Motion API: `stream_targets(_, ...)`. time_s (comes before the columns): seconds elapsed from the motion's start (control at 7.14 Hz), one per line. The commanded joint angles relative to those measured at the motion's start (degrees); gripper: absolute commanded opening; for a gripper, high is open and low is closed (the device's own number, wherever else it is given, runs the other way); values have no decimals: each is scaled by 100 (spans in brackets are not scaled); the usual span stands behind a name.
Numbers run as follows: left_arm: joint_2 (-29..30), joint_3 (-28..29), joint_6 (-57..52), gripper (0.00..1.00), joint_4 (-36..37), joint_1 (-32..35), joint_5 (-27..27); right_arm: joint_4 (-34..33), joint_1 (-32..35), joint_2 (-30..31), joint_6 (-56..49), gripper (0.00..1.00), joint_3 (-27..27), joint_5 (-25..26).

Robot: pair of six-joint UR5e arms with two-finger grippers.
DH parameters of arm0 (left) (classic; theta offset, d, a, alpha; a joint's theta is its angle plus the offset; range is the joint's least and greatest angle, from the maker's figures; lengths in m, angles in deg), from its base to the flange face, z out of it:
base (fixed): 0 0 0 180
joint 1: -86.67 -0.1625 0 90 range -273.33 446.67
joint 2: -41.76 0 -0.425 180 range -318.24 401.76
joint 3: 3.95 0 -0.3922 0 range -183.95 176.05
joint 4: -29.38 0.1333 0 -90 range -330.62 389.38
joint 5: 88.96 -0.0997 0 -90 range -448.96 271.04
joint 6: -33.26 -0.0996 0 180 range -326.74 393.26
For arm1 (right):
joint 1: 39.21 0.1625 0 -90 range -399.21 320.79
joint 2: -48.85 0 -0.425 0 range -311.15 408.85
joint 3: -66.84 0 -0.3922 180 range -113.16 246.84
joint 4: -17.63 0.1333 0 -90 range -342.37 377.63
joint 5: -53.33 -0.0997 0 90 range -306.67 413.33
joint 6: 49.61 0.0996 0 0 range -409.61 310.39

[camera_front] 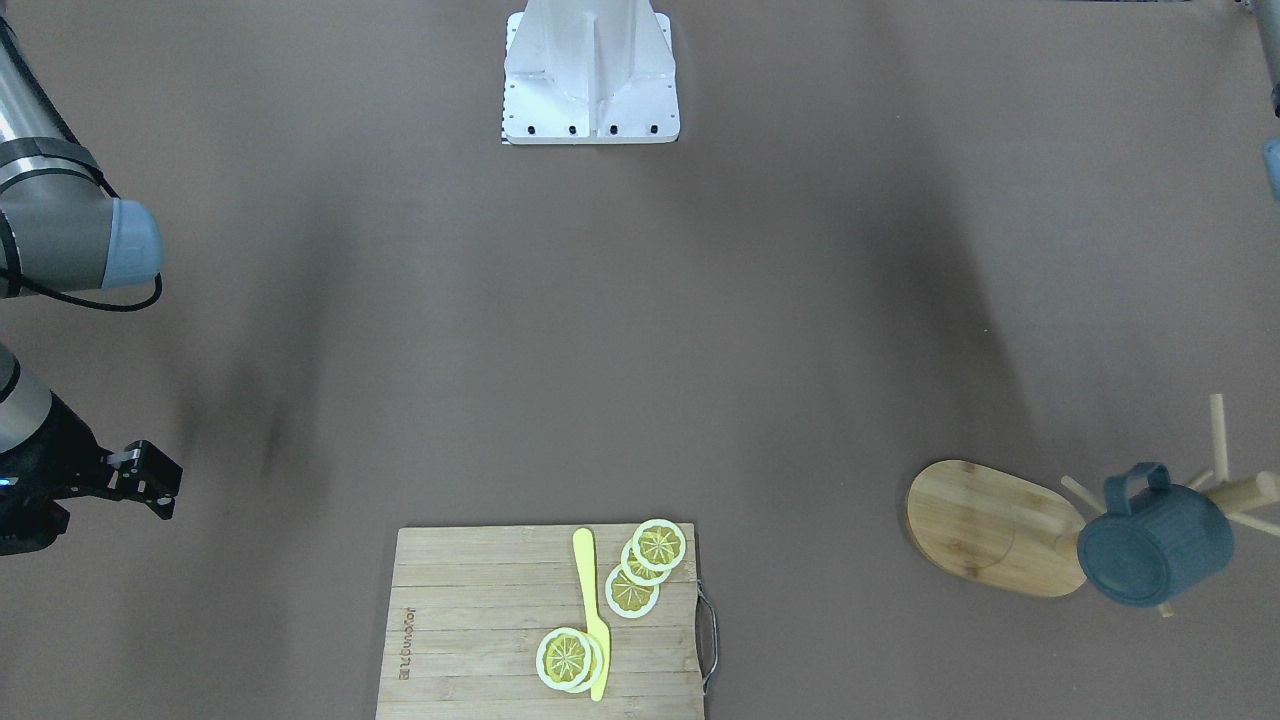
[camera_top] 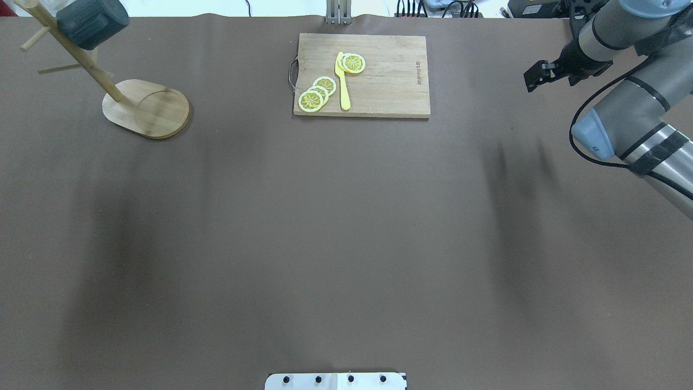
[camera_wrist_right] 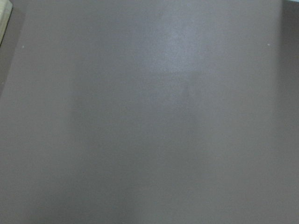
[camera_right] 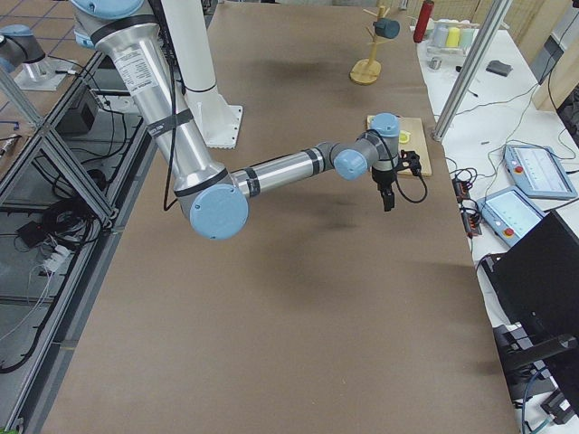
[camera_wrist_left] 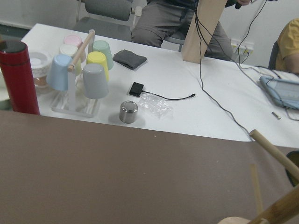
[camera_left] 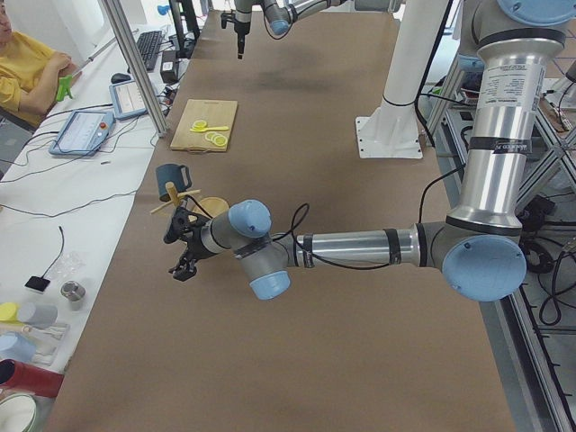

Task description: Hang cup on storage rack

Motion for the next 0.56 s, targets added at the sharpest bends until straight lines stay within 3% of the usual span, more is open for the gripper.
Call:
stream_targets(0.0,164,-850,-1020,98,2508,181,847,-16,301,135,-360,100,20,-85)
stream_targets(0.28,51,-1021,-2179,98,3709,428,2084,-112,871,468,-984,100,-15,-530)
stream_targets(0.42,-220,-1152,-2324,97,3948,428,2264,-130,1318,731,-1413,100,-33,-986)
